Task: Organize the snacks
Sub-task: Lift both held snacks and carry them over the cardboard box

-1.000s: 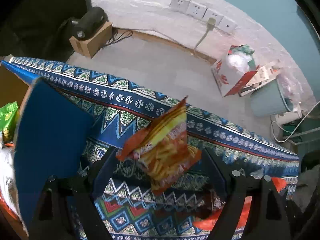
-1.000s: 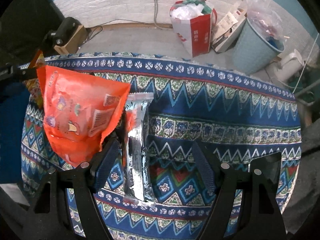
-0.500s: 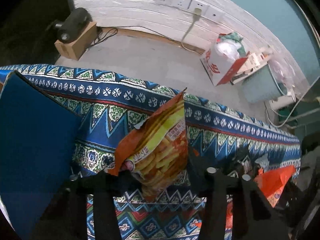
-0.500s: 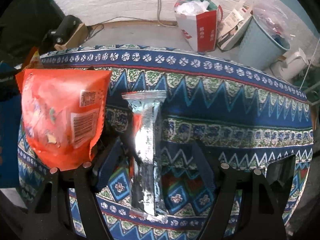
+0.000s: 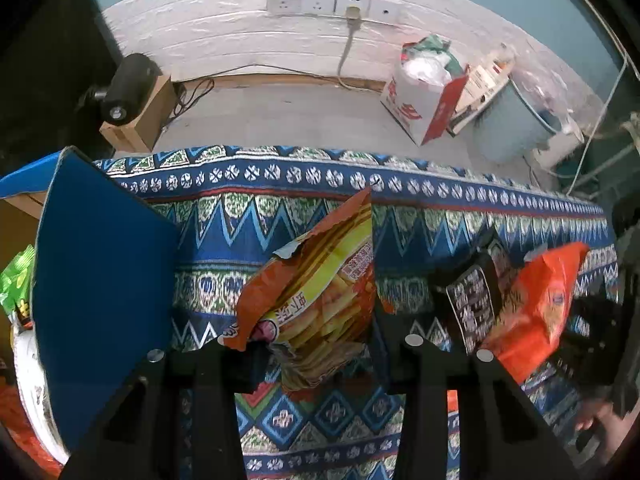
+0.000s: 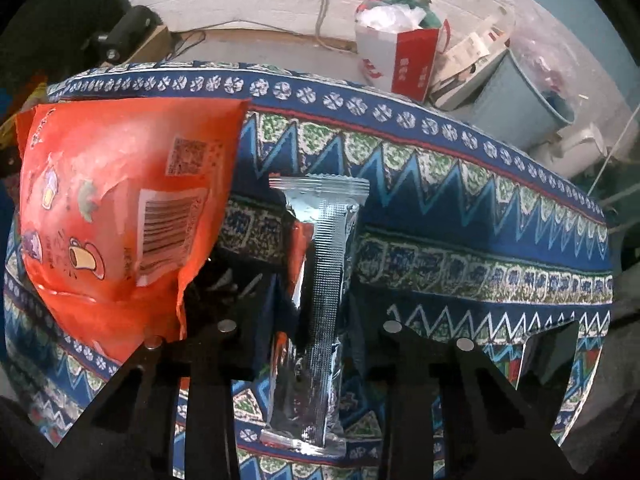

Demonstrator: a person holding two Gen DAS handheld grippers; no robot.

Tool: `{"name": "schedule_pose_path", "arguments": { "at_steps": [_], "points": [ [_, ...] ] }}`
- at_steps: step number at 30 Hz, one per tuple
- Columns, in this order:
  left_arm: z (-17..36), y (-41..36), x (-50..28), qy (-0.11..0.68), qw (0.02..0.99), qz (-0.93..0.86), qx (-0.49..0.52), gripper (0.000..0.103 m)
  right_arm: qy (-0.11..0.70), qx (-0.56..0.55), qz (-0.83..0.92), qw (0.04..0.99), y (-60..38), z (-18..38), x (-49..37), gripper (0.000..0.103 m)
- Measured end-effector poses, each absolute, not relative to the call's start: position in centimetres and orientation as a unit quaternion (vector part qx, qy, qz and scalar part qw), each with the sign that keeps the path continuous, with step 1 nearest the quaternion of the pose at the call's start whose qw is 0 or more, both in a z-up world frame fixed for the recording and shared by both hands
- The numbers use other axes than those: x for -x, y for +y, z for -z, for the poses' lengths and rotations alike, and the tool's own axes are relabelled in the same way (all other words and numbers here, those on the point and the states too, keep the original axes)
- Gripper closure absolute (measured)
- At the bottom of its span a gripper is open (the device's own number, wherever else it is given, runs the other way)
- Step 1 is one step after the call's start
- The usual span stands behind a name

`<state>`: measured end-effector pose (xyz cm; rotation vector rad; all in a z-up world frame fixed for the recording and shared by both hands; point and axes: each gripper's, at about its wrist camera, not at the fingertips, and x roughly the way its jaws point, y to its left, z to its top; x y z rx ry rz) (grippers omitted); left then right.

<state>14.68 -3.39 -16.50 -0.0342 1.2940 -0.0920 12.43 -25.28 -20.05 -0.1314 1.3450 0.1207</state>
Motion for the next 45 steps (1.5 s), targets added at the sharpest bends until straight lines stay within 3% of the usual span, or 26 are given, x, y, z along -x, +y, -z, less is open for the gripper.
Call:
{"name": "schedule_pose_path", "arguments": {
  "at_steps": [22,45],
  "points": [
    [11.2,-4.5,-7.4,0.555,0.823,0.08,-0.085,0.061,0.573,0.022,-0.014,0.819,-29.0,12.7,-9.4,0.075],
    [3.6,-2.1,-2.8,0.478,0.867,0.085,-0.109,0.061,0.475,0.009,-0.109,0.873,-21.5,1.9,-6.2,0.075]
  ]
}}
